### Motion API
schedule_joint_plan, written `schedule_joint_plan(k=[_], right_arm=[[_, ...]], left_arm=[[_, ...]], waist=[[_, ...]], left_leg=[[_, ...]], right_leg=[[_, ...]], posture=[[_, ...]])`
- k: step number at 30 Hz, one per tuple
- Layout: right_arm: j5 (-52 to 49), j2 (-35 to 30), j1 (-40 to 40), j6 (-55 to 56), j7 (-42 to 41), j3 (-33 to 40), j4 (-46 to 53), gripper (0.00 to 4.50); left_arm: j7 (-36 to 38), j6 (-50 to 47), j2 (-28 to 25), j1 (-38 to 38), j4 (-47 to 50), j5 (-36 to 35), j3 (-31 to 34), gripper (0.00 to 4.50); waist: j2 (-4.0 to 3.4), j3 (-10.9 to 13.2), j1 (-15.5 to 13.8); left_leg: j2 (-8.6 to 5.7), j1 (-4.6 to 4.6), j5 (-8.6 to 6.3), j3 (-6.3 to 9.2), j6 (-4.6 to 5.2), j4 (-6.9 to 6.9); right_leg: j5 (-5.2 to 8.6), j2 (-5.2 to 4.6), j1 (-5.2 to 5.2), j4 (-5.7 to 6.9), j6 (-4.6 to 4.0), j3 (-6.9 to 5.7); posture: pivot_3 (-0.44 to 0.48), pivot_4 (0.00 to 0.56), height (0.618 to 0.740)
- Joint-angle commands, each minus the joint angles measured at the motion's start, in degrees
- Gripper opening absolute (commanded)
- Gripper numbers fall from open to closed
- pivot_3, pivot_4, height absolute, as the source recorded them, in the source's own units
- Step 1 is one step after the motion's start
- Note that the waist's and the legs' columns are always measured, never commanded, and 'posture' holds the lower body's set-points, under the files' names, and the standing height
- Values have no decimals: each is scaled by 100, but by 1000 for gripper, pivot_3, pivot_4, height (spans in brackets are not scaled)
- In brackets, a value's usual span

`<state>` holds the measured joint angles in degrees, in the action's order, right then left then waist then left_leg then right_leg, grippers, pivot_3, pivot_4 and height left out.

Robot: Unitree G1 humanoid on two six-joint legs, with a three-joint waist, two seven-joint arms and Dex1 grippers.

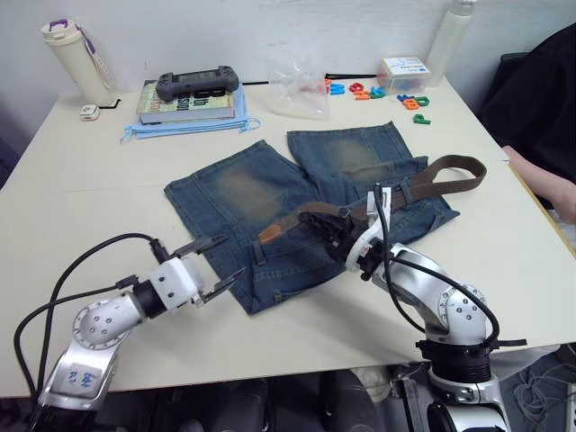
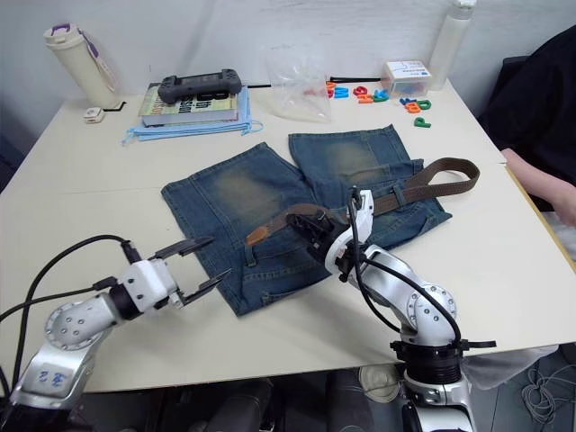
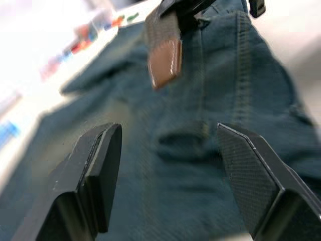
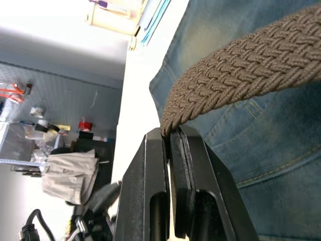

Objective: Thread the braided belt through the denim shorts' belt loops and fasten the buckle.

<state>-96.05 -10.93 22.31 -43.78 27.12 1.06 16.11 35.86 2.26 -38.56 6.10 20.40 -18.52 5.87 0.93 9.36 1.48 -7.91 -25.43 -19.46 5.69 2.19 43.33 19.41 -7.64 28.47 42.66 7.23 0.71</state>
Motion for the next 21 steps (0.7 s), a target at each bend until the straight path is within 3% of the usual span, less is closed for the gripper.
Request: schedule_joint_plan(k=[1,11,21], right_arm=[[401,75,18,55,-233,-131,334,0],[1140,284,-175,122,-524,-131,355,0],[1249,197,-248,61,-603,151,275,0]], left_arm=[[76,-670,-58,48,403,-593,296,3352],[951,-1602,-226,416,567,-1621,809,3352],[1350,-1427,-206,582,184,-1417,1065,3352]], waist=[[0,0,-3],[-1,0,7],[-1,1,-20]], left_leg=[[0,0,0,1,0,0],[0,2,0,1,-2,0],[2,1,-2,3,-1,0]], right_leg=[[0,1,0,0,0,-1],[4,0,0,1,-8,-1],[8,-5,-3,1,-15,-5]], posture=[[0,150,659],[0,150,659],[0,150,659]])
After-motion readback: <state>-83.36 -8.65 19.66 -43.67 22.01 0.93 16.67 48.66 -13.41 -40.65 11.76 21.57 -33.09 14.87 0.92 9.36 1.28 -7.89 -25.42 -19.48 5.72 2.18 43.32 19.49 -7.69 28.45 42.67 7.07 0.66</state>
